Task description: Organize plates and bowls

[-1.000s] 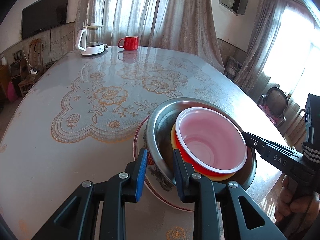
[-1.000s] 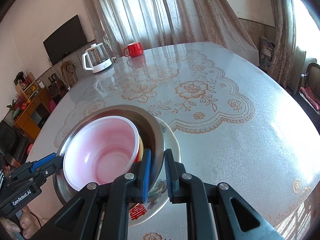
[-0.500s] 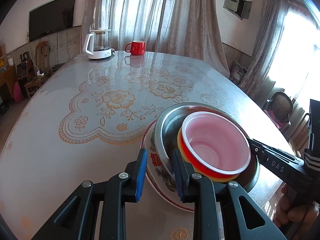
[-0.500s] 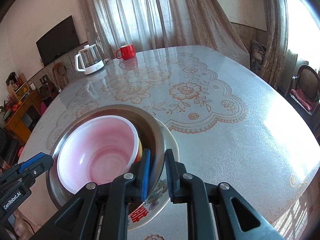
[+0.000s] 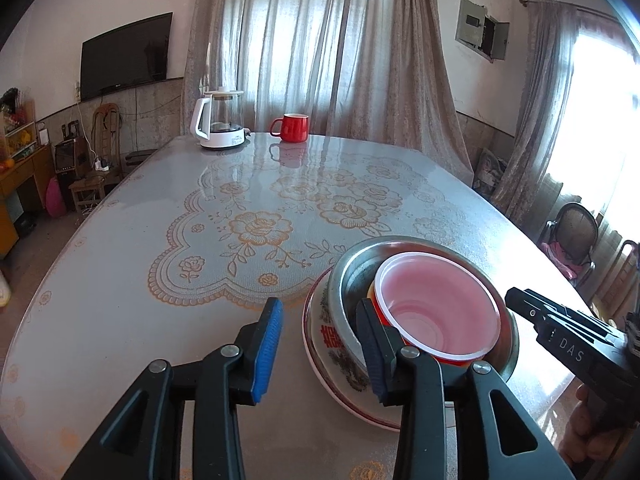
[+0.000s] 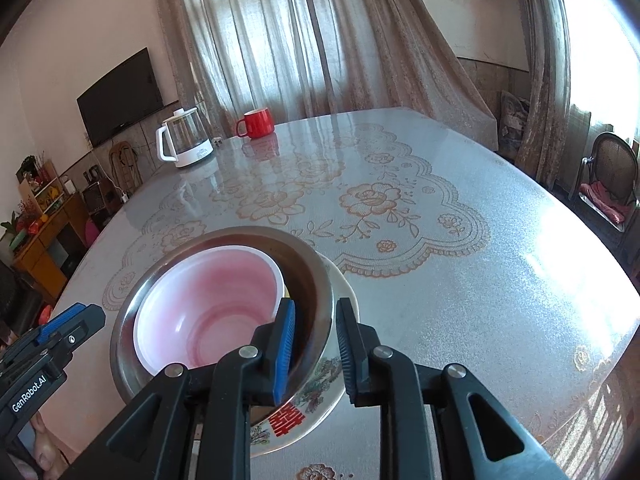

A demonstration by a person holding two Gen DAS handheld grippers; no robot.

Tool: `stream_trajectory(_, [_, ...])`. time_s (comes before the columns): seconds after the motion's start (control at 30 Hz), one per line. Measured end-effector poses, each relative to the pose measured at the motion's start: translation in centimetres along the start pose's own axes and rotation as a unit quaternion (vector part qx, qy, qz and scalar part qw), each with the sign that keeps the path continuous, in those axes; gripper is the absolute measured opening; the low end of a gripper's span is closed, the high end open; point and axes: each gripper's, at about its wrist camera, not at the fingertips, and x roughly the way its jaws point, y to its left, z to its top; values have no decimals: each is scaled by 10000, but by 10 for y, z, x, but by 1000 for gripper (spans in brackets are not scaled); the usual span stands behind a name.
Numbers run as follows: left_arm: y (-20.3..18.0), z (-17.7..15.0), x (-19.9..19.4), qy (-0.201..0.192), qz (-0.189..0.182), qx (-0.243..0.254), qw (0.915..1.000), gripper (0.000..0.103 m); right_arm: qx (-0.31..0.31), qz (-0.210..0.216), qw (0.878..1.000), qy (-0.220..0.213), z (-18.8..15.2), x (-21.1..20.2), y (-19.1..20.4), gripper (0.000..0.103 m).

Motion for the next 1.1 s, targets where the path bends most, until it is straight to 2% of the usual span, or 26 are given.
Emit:
stream_trajectory(0.1, [4,-1,-11,-216,138,-60,9997,45,-154,-165,9995,-218,0,-13,8,25])
stream_trajectory(0.17, [7,-2,-18,-360,290,-79,9989,59,-309,-340,9979,-466,-3,-26,14,33])
stream_trajectory(0.3, [8,-7,-24,-419,490,-49,9979,74,-393,-326,9957,-770,-14,-46,28,44])
stream_trajectory(0.37, [10,-11,-24,-411,550,-97,9976,84,-450,-246,9961,-720,-22,-49,37,60])
stream_trajectory(0.4, [11,-13,-24,-388,585,-132,9974,88,-504,-281,9958,-711,-27,-50,42,63])
stream_trajectory(0.43, [12,-16,-24,-378,621,-168,9972,93,-565,-319,9952,-730,-33,-50,47,63])
stream_trajectory(0.5, [12,-21,-24,-364,676,-202,9968,95,-632,-361,9946,-737,-41,-50,54,64])
stream_trajectory(0.57, [11,-25,-25,-329,699,-169,9969,102,-557,-418,9949,-723,-43,-49,56,64])
stream_trajectory(0.87, [10,-31,-31,-416,596,-183,9972,103,-177,-782,9926,-912,-43,-54,44,64])
stream_trajectory(1.1, [-3,-34,-36,-472,751,-19,9961,103,-272,-726,9936,-820,-46,-51,46,64])
